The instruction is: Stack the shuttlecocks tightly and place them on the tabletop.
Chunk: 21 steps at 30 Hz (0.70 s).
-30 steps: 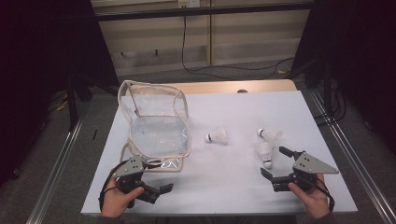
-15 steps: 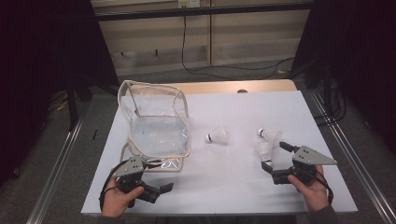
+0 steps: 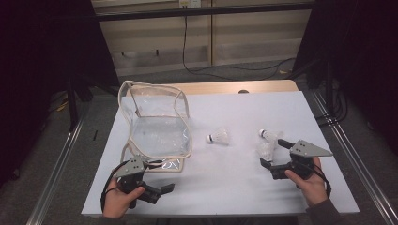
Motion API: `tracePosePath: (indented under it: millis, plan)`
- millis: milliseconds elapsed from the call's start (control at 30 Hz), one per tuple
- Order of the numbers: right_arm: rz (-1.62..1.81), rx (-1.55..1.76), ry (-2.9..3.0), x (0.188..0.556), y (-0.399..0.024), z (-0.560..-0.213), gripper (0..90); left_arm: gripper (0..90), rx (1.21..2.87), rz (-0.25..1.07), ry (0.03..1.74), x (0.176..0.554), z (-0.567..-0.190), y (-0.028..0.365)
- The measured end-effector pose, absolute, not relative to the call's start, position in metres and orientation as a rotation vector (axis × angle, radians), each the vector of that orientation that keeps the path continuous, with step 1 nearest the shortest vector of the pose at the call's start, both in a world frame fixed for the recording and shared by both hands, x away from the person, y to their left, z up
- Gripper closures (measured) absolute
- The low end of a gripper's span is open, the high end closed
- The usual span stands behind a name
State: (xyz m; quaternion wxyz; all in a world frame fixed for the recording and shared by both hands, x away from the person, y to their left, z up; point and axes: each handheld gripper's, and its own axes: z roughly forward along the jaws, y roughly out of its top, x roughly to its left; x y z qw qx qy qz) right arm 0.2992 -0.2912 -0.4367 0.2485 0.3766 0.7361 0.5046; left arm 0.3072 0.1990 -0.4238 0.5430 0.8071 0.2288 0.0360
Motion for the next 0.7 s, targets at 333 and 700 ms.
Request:
tracePosePath:
  millis: [333, 700]
  plan:
    - [1.374, 1.079, 1.977, 0.311, -0.298, -0.431, 0.4, 3.0, 1.923, 0.093, 0.538, 0.308, -0.424, 0.199]
    - [1.305, 1.104, 2.022, 0.32, -0.294, -0.433, 2.8, 3.0, 1.923, 0.088, 0.541, 0.308, -0.425, 0.198]
